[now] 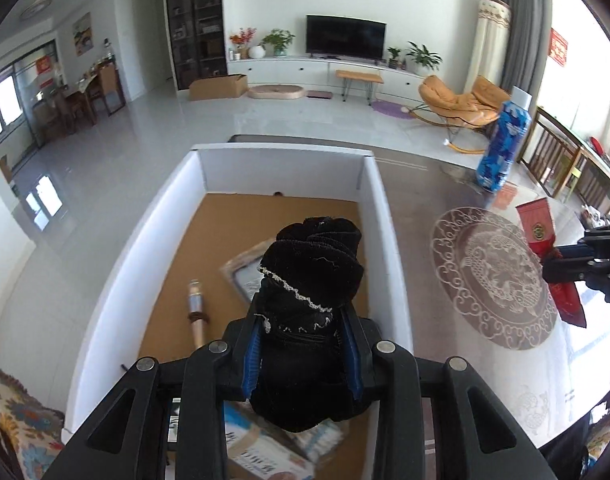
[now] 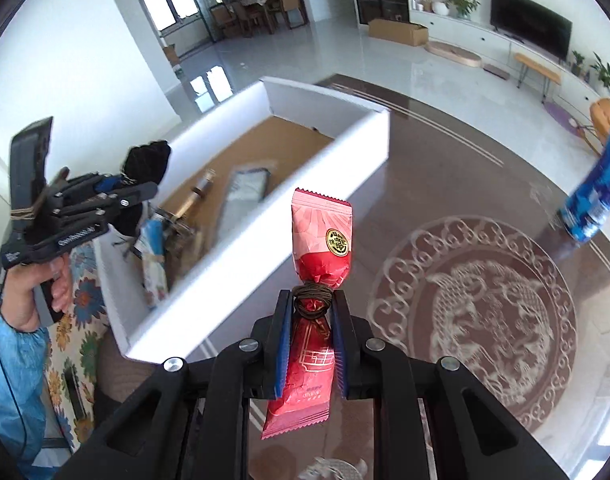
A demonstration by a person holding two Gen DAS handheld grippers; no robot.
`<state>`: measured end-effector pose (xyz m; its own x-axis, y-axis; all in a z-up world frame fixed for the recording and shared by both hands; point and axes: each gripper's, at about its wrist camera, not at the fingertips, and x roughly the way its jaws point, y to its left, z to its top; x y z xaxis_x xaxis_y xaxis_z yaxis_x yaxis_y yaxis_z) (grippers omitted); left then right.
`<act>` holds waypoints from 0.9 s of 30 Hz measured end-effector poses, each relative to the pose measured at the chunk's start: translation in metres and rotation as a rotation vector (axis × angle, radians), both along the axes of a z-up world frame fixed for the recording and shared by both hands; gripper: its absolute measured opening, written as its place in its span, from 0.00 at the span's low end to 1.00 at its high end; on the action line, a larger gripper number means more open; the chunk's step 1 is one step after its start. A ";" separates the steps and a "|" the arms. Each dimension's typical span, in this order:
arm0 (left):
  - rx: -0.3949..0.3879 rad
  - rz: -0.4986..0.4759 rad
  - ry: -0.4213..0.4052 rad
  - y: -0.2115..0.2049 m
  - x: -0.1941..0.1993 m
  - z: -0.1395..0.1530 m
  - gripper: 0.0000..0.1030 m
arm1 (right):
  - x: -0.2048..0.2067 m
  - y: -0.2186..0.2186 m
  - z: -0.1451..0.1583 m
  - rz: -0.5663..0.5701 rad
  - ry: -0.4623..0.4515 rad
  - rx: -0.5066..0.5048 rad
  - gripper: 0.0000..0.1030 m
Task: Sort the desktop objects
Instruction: 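Carry the black pouches and red packet over the white bin, then open both grippers to drop the pouches and red packet into the bin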
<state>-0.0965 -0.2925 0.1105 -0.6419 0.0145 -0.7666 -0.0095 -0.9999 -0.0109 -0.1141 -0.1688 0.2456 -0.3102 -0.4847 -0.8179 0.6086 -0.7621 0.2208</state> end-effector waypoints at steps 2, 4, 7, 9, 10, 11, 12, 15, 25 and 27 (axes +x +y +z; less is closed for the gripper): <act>-0.013 0.054 -0.020 -0.025 0.000 -0.006 0.32 | 0.002 -0.044 0.006 0.050 0.009 -0.043 0.19; -0.016 0.087 -0.044 -0.044 0.001 -0.017 0.33 | 0.003 -0.085 0.001 0.092 0.001 -0.067 0.19; -0.005 0.134 -0.087 -0.066 0.004 -0.040 0.33 | 0.000 -0.135 -0.025 0.125 -0.058 -0.069 0.19; -0.002 0.155 -0.116 -0.077 0.005 -0.054 0.32 | -0.002 -0.160 -0.050 0.135 -0.095 -0.036 0.19; 0.001 0.163 -0.124 -0.081 0.006 -0.060 0.32 | -0.003 -0.169 -0.062 0.141 -0.114 -0.023 0.19; 0.008 0.170 -0.131 -0.085 0.006 -0.065 0.33 | -0.004 -0.177 -0.073 0.143 -0.128 -0.013 0.19; 0.015 0.174 -0.135 -0.087 0.006 -0.068 0.33 | -0.006 -0.183 -0.082 0.142 -0.139 -0.007 0.21; 0.013 0.199 -0.142 -0.091 0.006 -0.073 0.35 | -0.013 -0.192 -0.103 0.127 -0.173 0.010 0.35; -0.085 0.282 -0.059 -0.072 0.016 -0.058 0.93 | -0.018 -0.160 -0.075 0.102 -0.033 -0.026 0.81; -0.053 0.312 -0.030 -0.070 0.018 -0.055 0.93 | -0.019 -0.150 -0.070 0.094 0.003 -0.005 0.82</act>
<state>-0.0783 -0.3627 0.0555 -0.5865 -0.2199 -0.7796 0.2970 -0.9538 0.0456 -0.1333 -0.3191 0.1760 -0.2656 -0.5159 -0.8144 0.6779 -0.7006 0.2227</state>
